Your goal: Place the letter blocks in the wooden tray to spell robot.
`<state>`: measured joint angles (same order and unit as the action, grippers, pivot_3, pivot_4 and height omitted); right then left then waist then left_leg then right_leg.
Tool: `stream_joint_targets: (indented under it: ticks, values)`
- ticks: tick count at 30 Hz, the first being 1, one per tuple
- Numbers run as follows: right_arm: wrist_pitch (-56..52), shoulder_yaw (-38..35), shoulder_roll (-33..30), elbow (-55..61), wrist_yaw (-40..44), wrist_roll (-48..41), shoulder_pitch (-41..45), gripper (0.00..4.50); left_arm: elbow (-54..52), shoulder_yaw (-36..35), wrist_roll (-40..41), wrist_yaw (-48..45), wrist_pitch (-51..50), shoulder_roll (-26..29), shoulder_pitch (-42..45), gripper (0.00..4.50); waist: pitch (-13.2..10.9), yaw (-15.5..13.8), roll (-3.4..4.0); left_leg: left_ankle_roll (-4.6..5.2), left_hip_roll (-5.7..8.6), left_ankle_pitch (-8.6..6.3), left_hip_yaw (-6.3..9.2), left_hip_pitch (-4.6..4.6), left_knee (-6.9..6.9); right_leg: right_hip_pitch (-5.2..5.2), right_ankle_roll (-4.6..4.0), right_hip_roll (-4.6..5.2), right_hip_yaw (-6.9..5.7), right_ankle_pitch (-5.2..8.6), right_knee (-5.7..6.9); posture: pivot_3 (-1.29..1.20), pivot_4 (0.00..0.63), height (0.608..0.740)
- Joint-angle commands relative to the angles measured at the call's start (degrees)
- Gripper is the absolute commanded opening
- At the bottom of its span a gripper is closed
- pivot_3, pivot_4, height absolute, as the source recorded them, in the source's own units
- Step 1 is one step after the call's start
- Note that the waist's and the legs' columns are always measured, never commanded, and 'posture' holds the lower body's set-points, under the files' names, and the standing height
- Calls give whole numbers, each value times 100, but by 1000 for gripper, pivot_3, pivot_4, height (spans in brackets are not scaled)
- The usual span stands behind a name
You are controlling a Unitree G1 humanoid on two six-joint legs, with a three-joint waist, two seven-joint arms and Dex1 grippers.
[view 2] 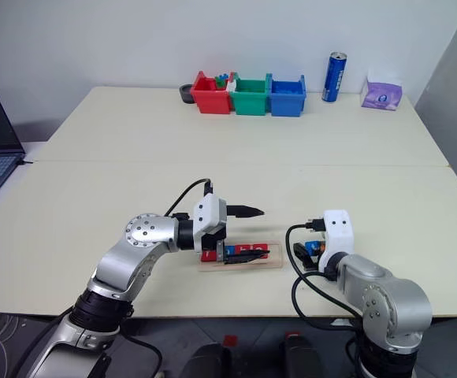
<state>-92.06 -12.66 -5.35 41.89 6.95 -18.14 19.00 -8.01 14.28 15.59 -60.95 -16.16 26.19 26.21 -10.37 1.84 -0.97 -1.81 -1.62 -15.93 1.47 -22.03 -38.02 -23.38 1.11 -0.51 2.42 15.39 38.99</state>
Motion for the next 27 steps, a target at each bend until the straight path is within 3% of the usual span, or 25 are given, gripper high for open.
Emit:
stream_joint_targets:
  ticks: [1, 6, 10, 16, 27]
  values:
    - [0, -225, -230, -1, 225, -118, 425, 4475, -327, -21, 234, -208, -81, 101, -2, 4500, 0, 1, 0, 0, 0, 0, 1, -1, 1, 0, 0, 0, 0, 0, 0, 0, 150, 740]
    - [1939, 64, -1755, -932, 1675, -385, 984, 4475, -467, -102, 422, -547, -105, 399, -128, 4500, -5, 4, 1, 1, 4, 0, -11, -2, 4, -6, 0, 3, 0, 0, -4, 0, 150, 740]
    - [4281, 633, -2904, -1772, 3534, -292, 299, 4475, -328, -135, 414, -670, -2, 508, -95, 4500, -8, -11, -7, 5, 2, -3, -4, -5, 9, -3, 1, 0, -4, 2, -16, 0, 150, 740]
    - [6805, 1156, -3622, -3122, 5384, -41, -334, 4475, -326, -81, 445, -691, -5, 492, -34, 4500, -14, -3, -16, 13, 3, -8, -14, -5, 4, 0, -6, 2, -2, -1, -17, 0, 150, 740]
    - [8385, 1842, -3833, -4859, 6460, 492, 198, 4475, -472, -36, 459, -792, -61, 558, -143, 4500, -15, -6, -17, 12, -1, -7, -14, 9, -3, 3, -23, -2, 0, -12, -1, 0, 150, 740]
